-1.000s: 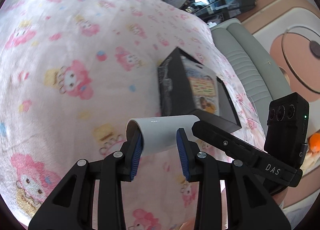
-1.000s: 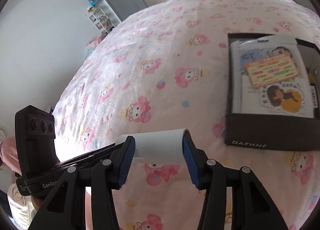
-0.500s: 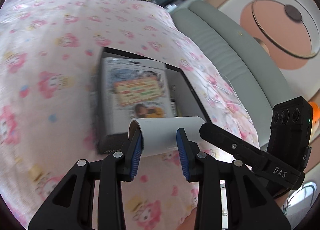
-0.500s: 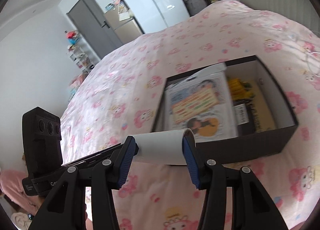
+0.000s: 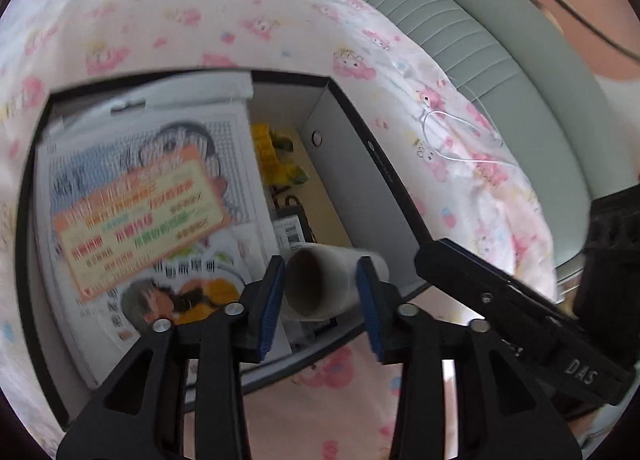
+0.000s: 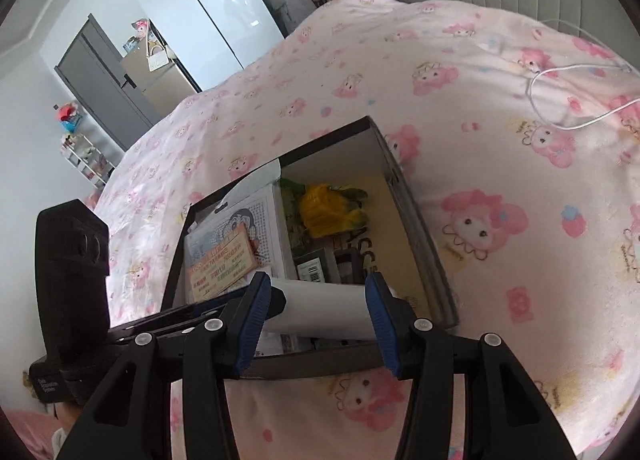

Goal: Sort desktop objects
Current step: 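Lower the tube into the box and open both tools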

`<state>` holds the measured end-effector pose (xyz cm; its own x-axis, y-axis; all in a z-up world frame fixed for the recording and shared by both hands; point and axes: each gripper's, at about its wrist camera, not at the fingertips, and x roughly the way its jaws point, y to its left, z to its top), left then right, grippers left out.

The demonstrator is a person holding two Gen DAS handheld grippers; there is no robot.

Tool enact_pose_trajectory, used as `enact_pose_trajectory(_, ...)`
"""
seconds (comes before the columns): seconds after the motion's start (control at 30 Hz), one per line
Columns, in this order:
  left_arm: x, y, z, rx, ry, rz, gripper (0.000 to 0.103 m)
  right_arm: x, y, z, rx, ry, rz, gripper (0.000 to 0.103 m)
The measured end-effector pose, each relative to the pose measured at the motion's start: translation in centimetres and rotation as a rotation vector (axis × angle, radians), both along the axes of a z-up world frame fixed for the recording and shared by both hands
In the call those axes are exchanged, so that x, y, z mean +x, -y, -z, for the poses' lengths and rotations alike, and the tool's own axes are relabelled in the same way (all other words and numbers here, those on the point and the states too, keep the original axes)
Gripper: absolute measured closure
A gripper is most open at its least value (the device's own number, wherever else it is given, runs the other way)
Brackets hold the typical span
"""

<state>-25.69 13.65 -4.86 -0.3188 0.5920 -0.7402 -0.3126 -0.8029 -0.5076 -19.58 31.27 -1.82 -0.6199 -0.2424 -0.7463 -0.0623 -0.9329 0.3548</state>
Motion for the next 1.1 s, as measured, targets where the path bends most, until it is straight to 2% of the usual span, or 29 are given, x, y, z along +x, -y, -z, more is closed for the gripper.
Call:
enact_pose_trajectory(0.1, 0.6, 0.6, -0.5, -0.018, -0.024, -0.025, 0.056, 0.9, 0.2, -0.2, 0.045, -0.01, 0.002, 0.057)
enact_pose_trajectory(0.23, 1.1, 2.4, -1.4, -0.032, -0.045, -0.061, 0.056, 1.6, 0.8, -0.4, 0.046, -0.009, -0.004, 0.057)
enact_pose_trajectory(0.3, 1.1, 3.2, -2.0, -0.045, -0.063, -0.074, 0.056, 1.6, 1.6, -0.6, 0.043, -0.008, -0.01, 0.057)
enact_pose_trajectory(0.43, 0.7, 4.8, -3.6, -0.08, -0.109, -0.118, 0.054, 1.1, 3.8, -1.5, 0.099, -0.013, -0.027, 0.057)
enact_pose_trajectory(0.53, 0.9, 7.0, -5.7, -0.139, -0.168, -0.184, 0.046, 0.8, 5.2, -2.6, 0.152, -0.028, -0.032, 0.055)
enact_pose_trajectory(0.6, 1.5, 8.6, -6.8, -0.187, -0.203, -0.251, 0.034, 0.3, 6.5, -3.5, 0.178, -0.046, -0.031, 0.051)
enact_pose_trajectory(0.67, 2.3, 10.3, -7.7, -0.22, -0.243, -0.305, 0.032, -0.3, 7.8, -4.3, 0.201, -0.064, -0.026, 0.049)
enact_pose_trajectory(0.8, 3.9, 14.1, -9.7, -0.297, -0.316, -0.41, 0.021, -0.8, 11.5, -5.6, 0.219, -0.095, -0.05, 0.044)
enact_pose_trajectory(0.87, 4.5, 16.0, -10.7, -0.314, -0.341, -0.454, 0.015, -0.6, 13.3, -6.3, 0.227, -0.114, -0.067, 0.038)
enact_pose_trajectory(0.9, 4.9, 16.8, -11.1, -0.322, -0.353, -0.476, 0.013, -0.3, 14.2, -6.7, 0.232, -0.126, -0.076, 0.028)
enact_pose_trajectory(1.1, 8.5, 20.8, -12.9, -0.332, -0.406, -0.584, 0.008, 1.9, 18.5, -8.6, 0.251, -0.191, -0.118, 0.027)
